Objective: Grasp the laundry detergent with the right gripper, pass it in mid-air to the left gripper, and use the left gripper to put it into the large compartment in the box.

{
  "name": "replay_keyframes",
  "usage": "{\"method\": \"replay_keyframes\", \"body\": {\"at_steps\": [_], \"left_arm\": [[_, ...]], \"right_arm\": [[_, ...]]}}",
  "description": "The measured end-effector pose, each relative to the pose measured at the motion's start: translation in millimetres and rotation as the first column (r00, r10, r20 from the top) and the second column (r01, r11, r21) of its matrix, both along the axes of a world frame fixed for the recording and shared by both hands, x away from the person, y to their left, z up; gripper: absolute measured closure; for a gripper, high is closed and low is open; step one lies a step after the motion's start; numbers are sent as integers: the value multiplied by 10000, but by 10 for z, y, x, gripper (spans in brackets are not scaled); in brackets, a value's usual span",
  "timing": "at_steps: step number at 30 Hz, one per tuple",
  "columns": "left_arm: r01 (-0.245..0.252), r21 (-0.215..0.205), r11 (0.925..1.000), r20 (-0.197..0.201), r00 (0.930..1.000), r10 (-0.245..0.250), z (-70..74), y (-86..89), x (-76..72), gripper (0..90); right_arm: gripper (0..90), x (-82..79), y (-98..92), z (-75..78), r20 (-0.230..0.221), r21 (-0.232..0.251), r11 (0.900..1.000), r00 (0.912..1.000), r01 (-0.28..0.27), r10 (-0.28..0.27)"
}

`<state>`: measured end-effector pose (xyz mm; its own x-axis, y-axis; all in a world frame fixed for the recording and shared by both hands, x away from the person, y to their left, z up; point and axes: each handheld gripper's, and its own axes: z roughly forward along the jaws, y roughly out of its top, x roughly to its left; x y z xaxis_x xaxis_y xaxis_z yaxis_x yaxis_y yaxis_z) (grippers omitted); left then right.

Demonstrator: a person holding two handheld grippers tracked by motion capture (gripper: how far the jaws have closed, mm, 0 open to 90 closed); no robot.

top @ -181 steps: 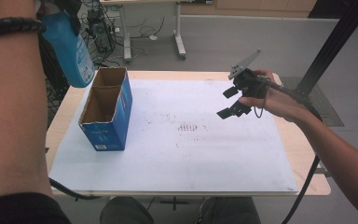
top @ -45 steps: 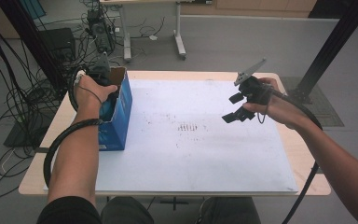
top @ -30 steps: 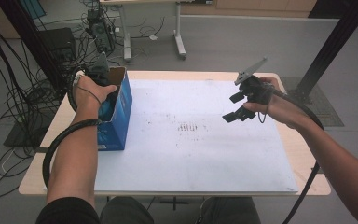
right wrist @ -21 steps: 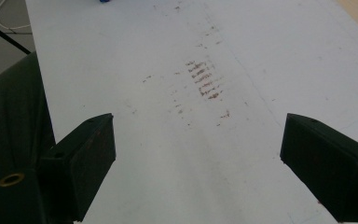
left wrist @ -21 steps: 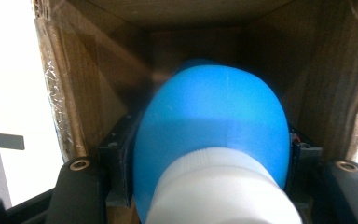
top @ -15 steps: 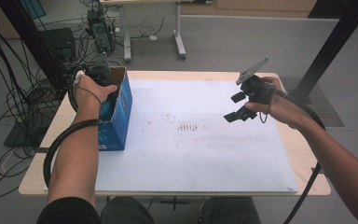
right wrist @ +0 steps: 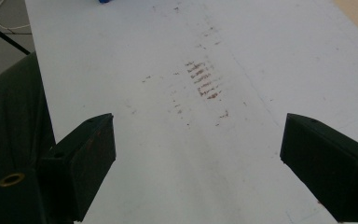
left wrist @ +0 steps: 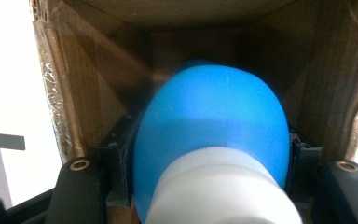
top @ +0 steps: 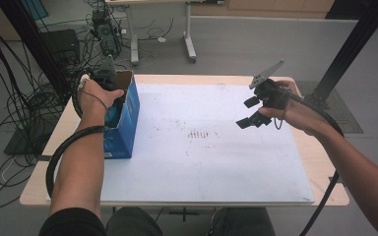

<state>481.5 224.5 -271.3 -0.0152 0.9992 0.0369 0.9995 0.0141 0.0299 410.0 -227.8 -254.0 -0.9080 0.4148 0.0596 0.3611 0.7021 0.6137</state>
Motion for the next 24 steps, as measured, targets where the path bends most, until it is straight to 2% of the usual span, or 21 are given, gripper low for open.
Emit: {"method": "replay_keyframes", "body": {"at_steps": [24], "left_arm": [[-12, 10, 10000, 9, 10000, 12, 0, -2, -2, 364]], "right_arm": [[104, 2, 24, 1, 3, -17, 10000, 10000, -58, 58]]}}
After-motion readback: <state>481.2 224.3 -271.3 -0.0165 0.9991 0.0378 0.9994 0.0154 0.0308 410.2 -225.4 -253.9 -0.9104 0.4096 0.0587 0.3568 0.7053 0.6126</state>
